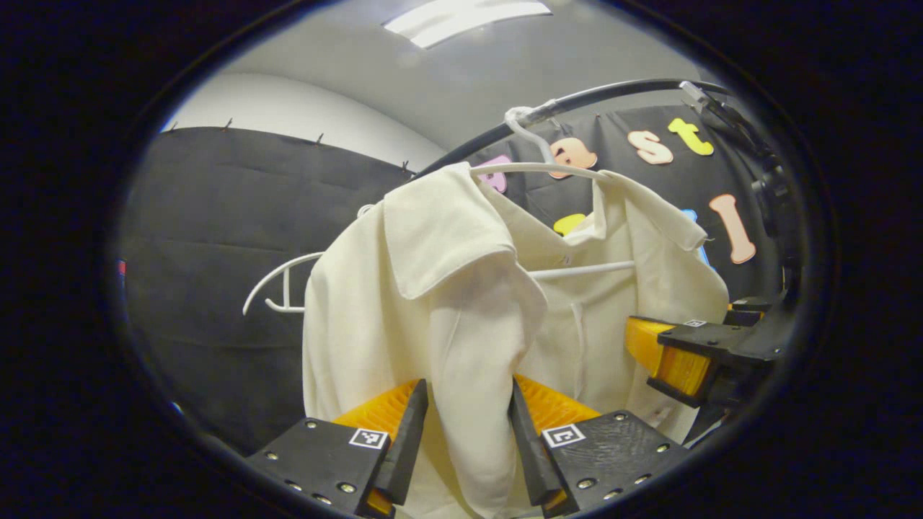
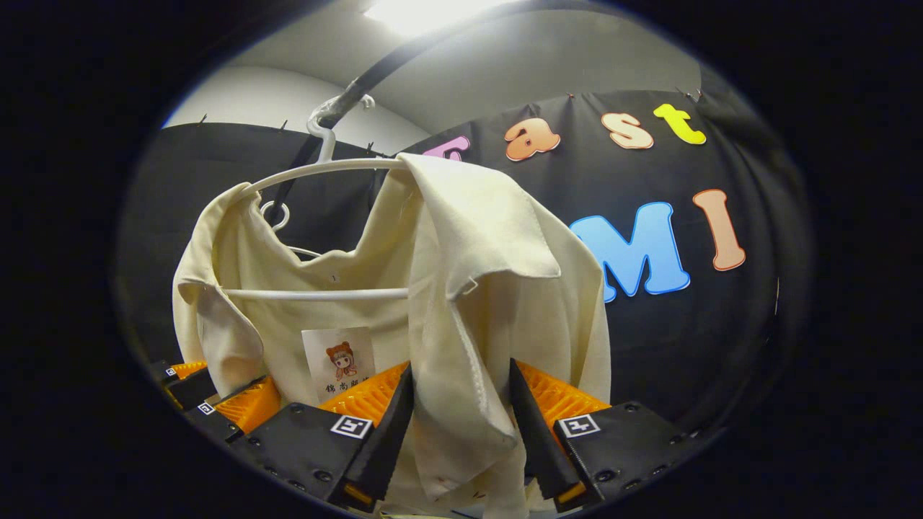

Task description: Grasp the clothes on the hanger with both hands and then place them into the laundry hamper below.

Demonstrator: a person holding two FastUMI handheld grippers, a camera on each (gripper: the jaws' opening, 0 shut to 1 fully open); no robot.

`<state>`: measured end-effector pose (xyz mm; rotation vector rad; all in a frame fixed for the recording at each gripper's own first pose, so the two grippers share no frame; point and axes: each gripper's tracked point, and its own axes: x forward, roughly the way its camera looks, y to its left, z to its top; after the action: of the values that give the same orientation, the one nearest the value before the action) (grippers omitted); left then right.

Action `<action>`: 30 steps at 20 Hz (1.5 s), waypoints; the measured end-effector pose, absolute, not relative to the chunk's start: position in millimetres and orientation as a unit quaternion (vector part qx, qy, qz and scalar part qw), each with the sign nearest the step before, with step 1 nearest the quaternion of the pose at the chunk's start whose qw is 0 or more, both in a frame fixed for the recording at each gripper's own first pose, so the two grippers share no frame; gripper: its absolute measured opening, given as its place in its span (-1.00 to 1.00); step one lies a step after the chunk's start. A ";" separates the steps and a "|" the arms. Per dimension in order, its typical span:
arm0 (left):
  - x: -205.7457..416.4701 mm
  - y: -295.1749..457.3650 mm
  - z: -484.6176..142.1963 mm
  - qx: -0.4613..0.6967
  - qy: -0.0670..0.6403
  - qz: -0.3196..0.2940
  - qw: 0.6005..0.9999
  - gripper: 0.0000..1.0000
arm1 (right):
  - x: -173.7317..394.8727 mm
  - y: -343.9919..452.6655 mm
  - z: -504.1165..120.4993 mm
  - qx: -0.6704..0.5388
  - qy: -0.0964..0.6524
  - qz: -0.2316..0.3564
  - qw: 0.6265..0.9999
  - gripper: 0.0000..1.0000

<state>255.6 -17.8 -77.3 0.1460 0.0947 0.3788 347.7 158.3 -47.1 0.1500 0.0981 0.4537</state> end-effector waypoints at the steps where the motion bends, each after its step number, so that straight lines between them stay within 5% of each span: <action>1: 248.7 -7.9 -70.3 0.080 0.039 0.213 0.973 0.25 | 347.3 159.7 -49.0 0.073 0.054 0.227 0.970 0.55; 2: 249.4 -0.1 -69.0 0.078 0.032 0.224 0.971 -0.39 | 350.8 159.1 -51.9 0.065 0.058 0.223 0.971 0.53; 3: 251.1 0.6 -70.6 0.071 0.033 0.221 0.972 -0.53 | 350.6 151.6 -52.3 0.062 0.060 0.209 0.974 0.53; 4: 252.7 -0.3 -72.5 0.067 0.035 0.218 0.973 -0.67 | 353.4 145.7 -54.0 0.059 0.062 0.201 0.976 -0.06; 6: 242.9 9.2 -68.8 0.073 0.033 0.243 0.967 -0.53 | 355.6 153.8 -57.4 0.061 0.067 0.212 0.973 -0.39; 7: 238.4 12.7 -64.4 0.072 0.027 0.250 0.965 -0.87 | 358.1 140.6 -54.6 0.054 0.064 0.187 0.979 -0.48; 8: 240.4 10.2 -65.5 0.059 0.022 0.242 0.968 -0.94 | 357.3 142.5 -52.7 0.053 0.066 0.199 0.976 -0.84; 30: 179.8 60.8 37.2 0.114 -0.060 0.273 0.953 -0.96 | 363.1 17.6 57.9 -0.073 -0.124 0.032 0.989 -0.87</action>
<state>179.8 60.8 37.2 0.2306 -0.1223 0.5545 363.1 17.6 57.9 -0.1462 -0.2498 0.0637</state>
